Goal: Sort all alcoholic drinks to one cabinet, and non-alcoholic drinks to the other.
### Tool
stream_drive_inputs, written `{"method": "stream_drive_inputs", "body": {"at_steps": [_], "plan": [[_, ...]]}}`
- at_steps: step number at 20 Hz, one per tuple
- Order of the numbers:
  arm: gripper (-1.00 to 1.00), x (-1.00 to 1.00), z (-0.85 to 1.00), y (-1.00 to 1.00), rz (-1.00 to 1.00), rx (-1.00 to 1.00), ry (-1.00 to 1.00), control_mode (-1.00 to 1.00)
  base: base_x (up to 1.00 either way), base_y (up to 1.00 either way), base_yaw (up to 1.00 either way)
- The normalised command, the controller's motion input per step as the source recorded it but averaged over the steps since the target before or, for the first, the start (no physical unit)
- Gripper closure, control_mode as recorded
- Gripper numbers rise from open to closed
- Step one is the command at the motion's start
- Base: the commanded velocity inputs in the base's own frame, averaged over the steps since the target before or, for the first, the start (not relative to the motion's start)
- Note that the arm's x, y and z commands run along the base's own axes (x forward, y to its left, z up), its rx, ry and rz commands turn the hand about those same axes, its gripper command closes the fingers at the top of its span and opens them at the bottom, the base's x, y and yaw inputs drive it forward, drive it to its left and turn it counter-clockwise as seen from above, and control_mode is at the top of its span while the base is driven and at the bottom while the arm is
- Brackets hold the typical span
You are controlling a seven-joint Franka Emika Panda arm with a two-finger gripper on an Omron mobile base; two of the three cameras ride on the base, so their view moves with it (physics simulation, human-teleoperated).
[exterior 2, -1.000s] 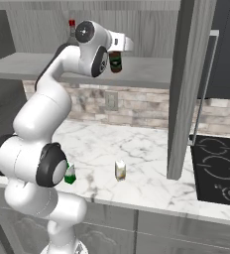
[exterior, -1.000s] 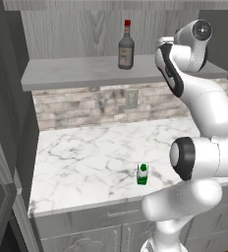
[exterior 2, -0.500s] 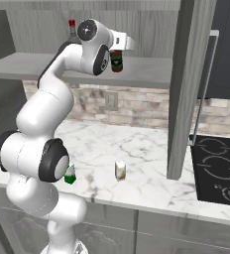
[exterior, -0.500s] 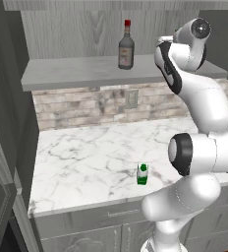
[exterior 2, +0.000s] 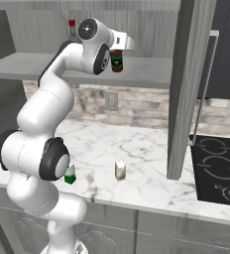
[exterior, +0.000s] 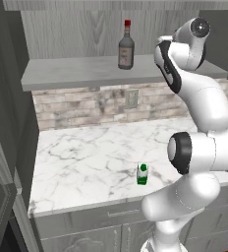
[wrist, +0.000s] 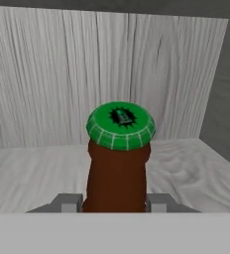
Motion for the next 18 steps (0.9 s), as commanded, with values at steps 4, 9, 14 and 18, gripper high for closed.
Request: {"method": "stream_drive_inputs", "body": {"at_steps": [4, 9, 14, 18], "plan": [[1.0, 0.11, -0.28, 0.0, 0.0, 0.01, 0.0, -1.0, 0.0, 0.0, 0.0], [1.0, 0.08, -0.2, 0.0, 0.0, 0.01, -0.01, -1.0, 0.0, 0.0, 0.0], [1.0, 0.06, -0.19, 0.0, 0.0, 0.02, -0.01, -1.0, 0.0, 0.0, 0.0], [-1.0, 0.07, -0.19, 0.0, 0.0, 0.02, -0.01, -1.0, 0.0, 0.0, 0.0]]}}
